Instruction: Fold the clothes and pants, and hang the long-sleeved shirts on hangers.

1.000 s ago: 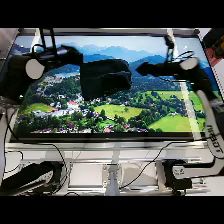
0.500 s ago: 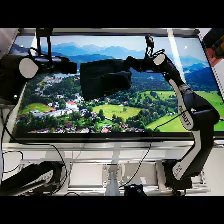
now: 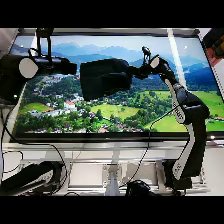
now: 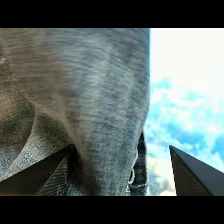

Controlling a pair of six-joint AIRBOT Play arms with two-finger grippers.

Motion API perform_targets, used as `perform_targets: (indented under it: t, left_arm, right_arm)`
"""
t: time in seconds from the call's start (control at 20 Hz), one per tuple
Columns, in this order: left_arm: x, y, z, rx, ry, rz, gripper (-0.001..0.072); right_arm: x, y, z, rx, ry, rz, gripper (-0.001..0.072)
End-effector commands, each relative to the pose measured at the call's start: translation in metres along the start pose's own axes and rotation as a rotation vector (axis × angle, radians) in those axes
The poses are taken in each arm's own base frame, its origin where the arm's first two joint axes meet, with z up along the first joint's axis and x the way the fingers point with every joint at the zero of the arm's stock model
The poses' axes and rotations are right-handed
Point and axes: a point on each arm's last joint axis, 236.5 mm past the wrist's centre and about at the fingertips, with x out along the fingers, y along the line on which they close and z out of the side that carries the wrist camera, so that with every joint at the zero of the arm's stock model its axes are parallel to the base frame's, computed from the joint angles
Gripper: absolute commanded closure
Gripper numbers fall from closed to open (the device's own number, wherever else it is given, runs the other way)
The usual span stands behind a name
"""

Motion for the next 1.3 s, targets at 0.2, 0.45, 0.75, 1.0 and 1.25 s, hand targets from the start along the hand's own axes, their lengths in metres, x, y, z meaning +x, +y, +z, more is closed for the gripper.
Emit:
perform_targets:
  t: [0.2,0.45,0.75,1.0,1.25]
  left_arm:
    - [0.0,0.001,0.0,0.0,0.0,0.001,0.067]
    - [0.0,-0.001,0.0,-0.004,0.0,-0.005,0.067]
    - [0.0,-0.001,0.0,-0.004,0.0,-0.005,0.067]
    - [0.0,-0.001,0.0,-0.004,0.001,-0.005,0.067]
    - [-0.004,0.023,-0.023,0.065,0.1,0.095,0.067]
  right_arm:
    - [0.003,-0.005,-0.01,0.28,0.085,0.212,0.0047]
    - [0.037,0.049,-0.045,0.346,0.196,0.351,0.0041]
    - [0.066,0.119,-0.062,0.292,0.156,0.38,0.0151]
    - [0.056,0.141,-0.067,0.222,0.175,0.412,0.0686]
    - [-0.022,0.142,-0.032,0.135,0.149,0.473,0.0687]
